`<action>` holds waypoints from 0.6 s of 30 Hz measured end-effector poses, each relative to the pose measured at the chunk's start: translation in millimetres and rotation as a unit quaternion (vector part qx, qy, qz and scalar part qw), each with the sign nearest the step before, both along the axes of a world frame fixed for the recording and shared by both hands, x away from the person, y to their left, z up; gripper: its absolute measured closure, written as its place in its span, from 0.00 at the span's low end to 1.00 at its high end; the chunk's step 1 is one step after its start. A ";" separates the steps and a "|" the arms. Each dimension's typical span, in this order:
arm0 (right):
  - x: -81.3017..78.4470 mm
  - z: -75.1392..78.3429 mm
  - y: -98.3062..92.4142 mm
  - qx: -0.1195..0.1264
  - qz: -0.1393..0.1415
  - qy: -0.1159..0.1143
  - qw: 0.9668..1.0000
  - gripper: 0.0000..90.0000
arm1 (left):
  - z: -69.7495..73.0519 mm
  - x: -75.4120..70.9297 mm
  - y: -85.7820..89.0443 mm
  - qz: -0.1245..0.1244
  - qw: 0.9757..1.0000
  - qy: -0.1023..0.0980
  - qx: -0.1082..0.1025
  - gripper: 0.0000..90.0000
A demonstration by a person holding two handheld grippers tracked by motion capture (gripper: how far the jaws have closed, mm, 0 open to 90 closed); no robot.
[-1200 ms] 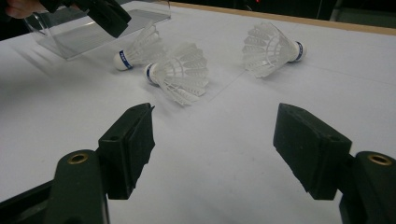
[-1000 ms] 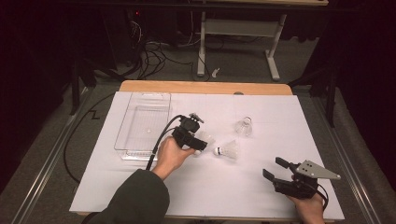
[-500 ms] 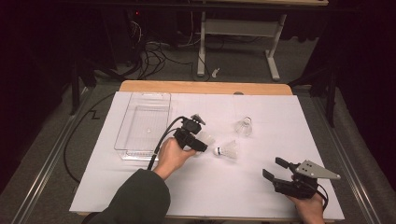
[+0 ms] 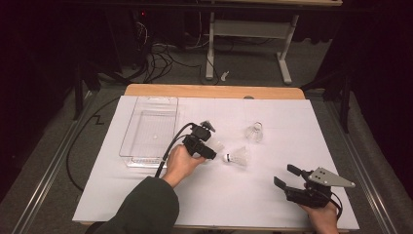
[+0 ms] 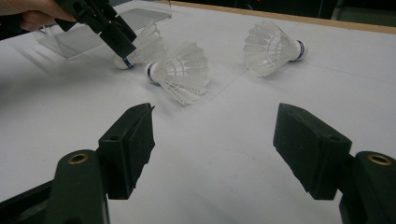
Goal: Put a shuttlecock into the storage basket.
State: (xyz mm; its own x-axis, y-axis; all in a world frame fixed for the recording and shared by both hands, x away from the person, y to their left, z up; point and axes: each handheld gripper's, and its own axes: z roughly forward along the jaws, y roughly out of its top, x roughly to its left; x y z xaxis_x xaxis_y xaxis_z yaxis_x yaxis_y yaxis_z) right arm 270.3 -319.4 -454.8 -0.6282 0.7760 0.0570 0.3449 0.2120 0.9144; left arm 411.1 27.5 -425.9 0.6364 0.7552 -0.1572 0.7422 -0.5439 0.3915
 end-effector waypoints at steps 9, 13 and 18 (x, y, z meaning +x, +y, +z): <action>0.2 0.0 -0.3 0.001 0.000 0.000 1.000 0.33 | -6.8 2.6 -3.3 -0.005 1.000 0.003 0.006 0.50; 0.1 0.1 -0.6 0.002 -0.001 0.001 1.000 0.32 | -8.7 3.1 -4.1 -0.005 1.000 0.005 0.007 0.52; 0.2 0.0 -0.8 0.003 0.000 0.000 1.000 0.32 | -10.3 3.7 -4.4 -0.010 1.000 0.006 0.009 0.57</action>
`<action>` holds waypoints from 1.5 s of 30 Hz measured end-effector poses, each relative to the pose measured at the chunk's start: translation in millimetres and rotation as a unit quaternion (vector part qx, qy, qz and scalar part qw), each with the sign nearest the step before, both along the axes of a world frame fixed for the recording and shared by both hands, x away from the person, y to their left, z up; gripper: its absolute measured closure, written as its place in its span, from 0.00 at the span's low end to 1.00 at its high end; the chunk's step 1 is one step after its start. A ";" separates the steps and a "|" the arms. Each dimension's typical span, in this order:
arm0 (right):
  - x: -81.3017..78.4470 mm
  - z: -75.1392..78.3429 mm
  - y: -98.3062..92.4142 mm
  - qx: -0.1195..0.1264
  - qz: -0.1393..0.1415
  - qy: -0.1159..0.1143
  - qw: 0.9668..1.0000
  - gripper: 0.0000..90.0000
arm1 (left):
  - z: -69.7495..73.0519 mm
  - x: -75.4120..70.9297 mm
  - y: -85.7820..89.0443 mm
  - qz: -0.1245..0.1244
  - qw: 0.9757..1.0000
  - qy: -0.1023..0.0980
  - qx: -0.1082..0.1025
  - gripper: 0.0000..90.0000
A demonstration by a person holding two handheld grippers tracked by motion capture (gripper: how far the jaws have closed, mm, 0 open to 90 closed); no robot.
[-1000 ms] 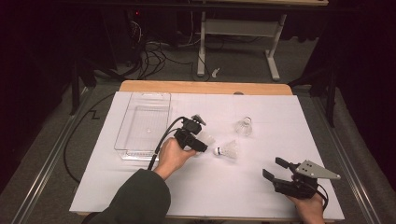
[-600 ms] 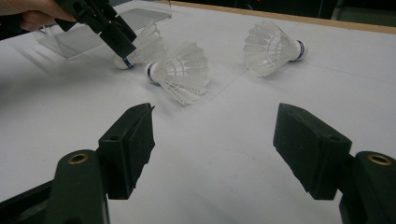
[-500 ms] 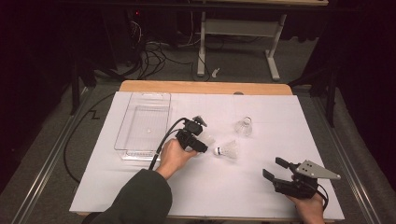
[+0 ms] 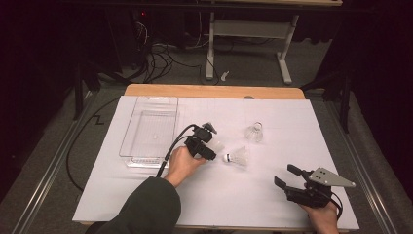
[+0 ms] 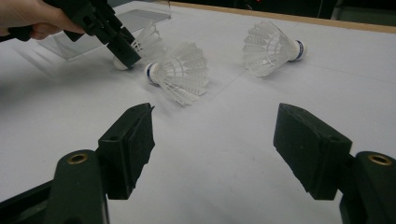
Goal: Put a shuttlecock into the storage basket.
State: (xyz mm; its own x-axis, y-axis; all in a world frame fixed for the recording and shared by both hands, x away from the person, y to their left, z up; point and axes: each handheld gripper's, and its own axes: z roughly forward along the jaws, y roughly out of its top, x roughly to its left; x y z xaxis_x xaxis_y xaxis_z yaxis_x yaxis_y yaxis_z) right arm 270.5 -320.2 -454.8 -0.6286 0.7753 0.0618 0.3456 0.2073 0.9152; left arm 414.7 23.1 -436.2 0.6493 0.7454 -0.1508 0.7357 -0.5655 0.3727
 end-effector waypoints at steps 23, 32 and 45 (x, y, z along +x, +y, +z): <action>-0.1 0.0 0.2 -0.001 0.000 0.000 1.000 0.32 | -0.8 -2.1 -0.8 -0.009 1.000 -0.008 -0.003 0.72; -0.1 0.0 0.1 0.000 -0.001 0.000 1.000 0.32 | 1.3 -3.2 -0.1 -0.010 1.000 -0.017 -0.011 0.72; -0.1 0.1 0.3 0.000 0.000 0.000 1.000 0.32 | 9.5 -8.6 3.2 -0.010 0.999 -0.034 -0.034 0.72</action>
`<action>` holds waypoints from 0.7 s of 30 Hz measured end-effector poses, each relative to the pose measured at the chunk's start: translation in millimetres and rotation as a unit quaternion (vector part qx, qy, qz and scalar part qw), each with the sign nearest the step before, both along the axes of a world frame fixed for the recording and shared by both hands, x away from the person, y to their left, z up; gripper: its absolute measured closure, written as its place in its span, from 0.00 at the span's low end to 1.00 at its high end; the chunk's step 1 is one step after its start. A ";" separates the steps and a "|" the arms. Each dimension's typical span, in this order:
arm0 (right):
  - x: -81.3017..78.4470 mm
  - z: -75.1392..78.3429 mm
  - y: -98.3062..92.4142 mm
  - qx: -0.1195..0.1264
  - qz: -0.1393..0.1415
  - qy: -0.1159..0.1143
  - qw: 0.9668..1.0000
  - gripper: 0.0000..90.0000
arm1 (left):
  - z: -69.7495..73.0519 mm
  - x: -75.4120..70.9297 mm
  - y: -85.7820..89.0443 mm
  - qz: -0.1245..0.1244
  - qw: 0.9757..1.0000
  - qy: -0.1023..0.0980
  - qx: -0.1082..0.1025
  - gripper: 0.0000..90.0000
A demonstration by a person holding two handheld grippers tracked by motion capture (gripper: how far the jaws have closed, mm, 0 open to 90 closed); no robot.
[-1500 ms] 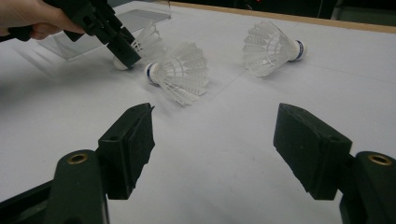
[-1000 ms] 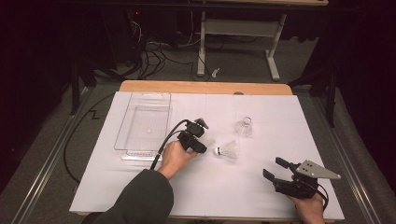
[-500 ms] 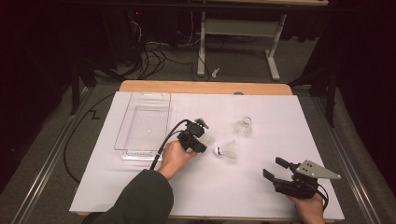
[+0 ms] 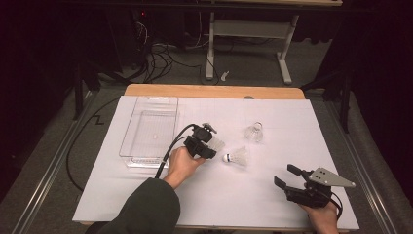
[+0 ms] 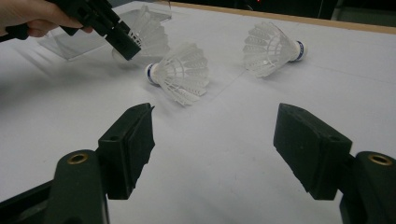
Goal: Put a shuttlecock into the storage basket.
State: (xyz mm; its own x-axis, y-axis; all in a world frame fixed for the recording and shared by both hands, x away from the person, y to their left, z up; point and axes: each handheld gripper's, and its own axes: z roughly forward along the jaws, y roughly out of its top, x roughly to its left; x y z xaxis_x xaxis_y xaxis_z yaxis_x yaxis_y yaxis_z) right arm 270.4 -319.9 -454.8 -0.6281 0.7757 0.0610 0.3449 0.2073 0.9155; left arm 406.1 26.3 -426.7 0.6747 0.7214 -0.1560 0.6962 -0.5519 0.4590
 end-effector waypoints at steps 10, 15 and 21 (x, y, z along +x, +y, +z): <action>0.1 0.0 0.1 0.000 0.000 0.000 1.000 0.32 | 4.7 -7.8 3.9 0.001 1.000 -0.016 -0.022 0.72; 0.1 0.0 0.2 0.000 0.000 0.000 1.000 0.32 | 8.9 -10.1 6.0 0.003 0.999 -0.027 -0.029 0.72; 0.1 0.0 0.1 0.000 0.000 0.000 1.000 0.32 | 13.1 -12.7 7.4 0.003 0.998 -0.043 -0.037 0.72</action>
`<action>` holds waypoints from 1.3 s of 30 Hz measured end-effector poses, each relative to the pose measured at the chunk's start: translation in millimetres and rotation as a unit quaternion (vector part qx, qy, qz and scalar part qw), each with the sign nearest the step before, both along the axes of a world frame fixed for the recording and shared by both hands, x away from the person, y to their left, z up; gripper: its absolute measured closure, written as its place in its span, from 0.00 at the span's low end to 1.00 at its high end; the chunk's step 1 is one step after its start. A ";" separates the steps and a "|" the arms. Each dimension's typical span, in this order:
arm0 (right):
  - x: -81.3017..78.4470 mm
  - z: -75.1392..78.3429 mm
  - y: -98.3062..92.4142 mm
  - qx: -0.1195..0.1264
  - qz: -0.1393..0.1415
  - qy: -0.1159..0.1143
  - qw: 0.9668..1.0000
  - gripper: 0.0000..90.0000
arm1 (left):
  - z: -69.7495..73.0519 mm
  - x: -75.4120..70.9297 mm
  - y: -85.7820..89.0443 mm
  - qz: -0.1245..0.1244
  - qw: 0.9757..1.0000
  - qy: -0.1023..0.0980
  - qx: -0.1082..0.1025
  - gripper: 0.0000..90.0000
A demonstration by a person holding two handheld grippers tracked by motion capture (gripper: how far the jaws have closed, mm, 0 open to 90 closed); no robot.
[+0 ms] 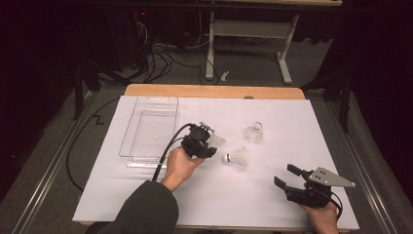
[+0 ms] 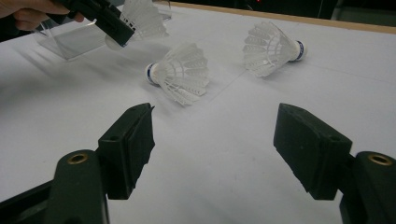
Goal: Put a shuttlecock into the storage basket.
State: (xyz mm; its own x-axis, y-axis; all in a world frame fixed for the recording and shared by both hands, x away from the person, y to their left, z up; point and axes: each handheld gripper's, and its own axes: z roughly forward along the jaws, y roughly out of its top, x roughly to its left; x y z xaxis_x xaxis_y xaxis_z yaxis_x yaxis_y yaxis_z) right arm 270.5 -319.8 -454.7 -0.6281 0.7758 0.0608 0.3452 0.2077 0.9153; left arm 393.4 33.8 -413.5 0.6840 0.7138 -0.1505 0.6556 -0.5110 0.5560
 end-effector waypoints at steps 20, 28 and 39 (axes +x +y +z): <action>0.0 0.0 -0.2 0.002 -0.001 0.001 1.000 0.32 | 12.1 -4.8 6.7 0.008 0.998 -0.045 -0.030 0.72; 0.0 0.0 -0.2 0.001 -0.001 -0.001 1.000 0.32 | 16.9 -6.9 11.3 0.013 0.997 -0.060 -0.038 0.72; 0.1 0.0 0.1 0.000 -0.001 -0.001 1.000 0.32 | 24.1 -8.7 21.4 0.022 0.996 -0.072 -0.048 0.72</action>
